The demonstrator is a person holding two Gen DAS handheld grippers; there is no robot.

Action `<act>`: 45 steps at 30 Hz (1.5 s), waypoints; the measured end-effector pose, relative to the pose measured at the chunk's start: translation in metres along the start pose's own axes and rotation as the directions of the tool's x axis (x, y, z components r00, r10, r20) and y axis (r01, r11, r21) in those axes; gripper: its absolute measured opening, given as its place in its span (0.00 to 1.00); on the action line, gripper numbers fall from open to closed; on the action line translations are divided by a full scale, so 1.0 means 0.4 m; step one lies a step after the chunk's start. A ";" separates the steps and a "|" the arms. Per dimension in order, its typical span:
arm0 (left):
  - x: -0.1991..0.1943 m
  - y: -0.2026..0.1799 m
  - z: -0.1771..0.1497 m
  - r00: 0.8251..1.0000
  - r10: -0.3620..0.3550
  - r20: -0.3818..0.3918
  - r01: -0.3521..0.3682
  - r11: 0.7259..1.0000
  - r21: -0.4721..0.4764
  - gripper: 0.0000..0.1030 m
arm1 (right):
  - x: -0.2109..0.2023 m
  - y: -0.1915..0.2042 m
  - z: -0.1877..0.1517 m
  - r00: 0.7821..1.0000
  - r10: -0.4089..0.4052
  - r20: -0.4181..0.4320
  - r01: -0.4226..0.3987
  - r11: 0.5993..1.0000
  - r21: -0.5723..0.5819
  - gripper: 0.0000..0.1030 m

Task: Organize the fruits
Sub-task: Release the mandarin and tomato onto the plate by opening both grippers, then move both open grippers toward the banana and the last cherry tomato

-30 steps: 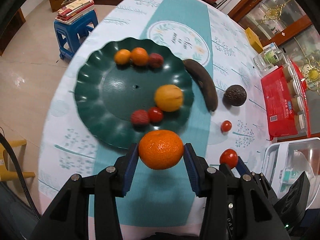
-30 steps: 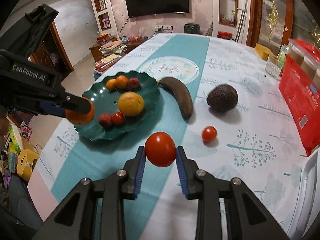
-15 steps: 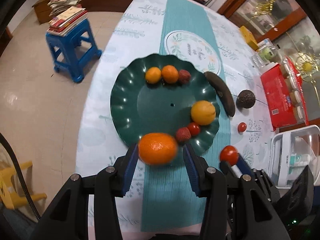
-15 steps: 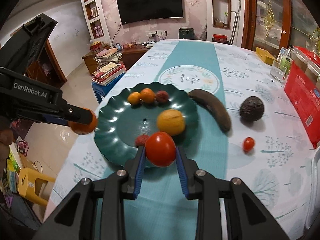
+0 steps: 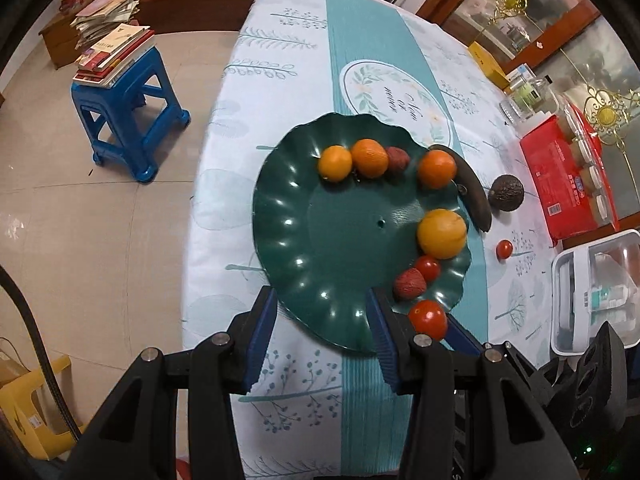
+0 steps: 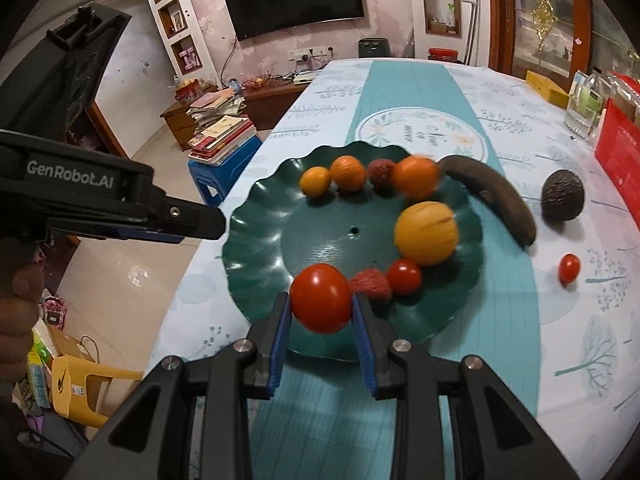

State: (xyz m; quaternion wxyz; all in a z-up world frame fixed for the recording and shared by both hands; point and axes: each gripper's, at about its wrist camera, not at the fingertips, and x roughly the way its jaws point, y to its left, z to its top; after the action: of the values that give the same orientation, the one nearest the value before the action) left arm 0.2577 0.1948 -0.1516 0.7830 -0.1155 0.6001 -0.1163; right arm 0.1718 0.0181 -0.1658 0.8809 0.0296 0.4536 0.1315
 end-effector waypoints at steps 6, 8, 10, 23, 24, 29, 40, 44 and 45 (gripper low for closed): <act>-0.005 0.011 -0.015 1.000 -0.006 0.030 0.006 1.000 0.004 0.44 | 0.005 0.014 -0.010 1.000 0.005 -0.013 -0.005 1.000 0.004 0.48; -0.011 0.008 -0.020 0.999 -0.001 0.043 0.000 1.000 0.012 0.47 | -0.005 0.012 -0.015 1.000 0.003 -0.014 -0.003 1.000 0.008 0.49; -0.017 0.002 -0.029 0.999 0.000 0.055 -0.001 1.000 0.016 0.51 | -0.015 0.006 -0.020 1.000 -0.004 -0.023 0.005 1.000 0.016 0.49; -0.028 -0.086 -0.136 0.999 -0.028 0.017 0.027 0.999 0.045 0.67 | -0.124 -0.112 -0.067 0.992 -0.075 -0.101 0.088 0.988 0.130 0.51; -0.028 -0.095 -0.139 0.999 -0.029 0.016 0.028 0.998 0.048 0.68 | -0.136 -0.128 -0.073 0.991 -0.083 -0.105 0.097 0.986 0.138 0.51; -0.022 -0.164 -0.161 1.000 -0.029 0.008 0.029 0.998 0.064 0.74 | -0.181 -0.200 -0.092 0.988 -0.103 -0.116 0.122 0.977 0.173 0.56; 0.005 -0.295 -0.169 0.999 0.021 -0.046 -0.020 1.000 0.018 0.76 | -0.203 -0.368 -0.106 0.983 -0.090 -0.161 0.119 0.977 0.179 0.56; 0.013 -0.345 -0.149 0.998 0.046 -0.045 -0.047 0.999 -0.003 0.77 | -0.201 -0.426 -0.091 0.983 -0.082 -0.162 0.107 0.983 0.151 0.56; 0.014 -0.353 -0.144 0.998 0.048 -0.041 -0.049 0.999 -0.006 0.77 | -0.199 -0.438 -0.087 0.983 -0.080 -0.163 0.104 0.984 0.143 0.56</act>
State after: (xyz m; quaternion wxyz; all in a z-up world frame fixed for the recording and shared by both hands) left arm 0.1974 0.0569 -0.1259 0.7727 -0.1013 0.6191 -0.0973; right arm 0.1355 -0.1738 -0.1531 0.8429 0.0647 0.5310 0.0576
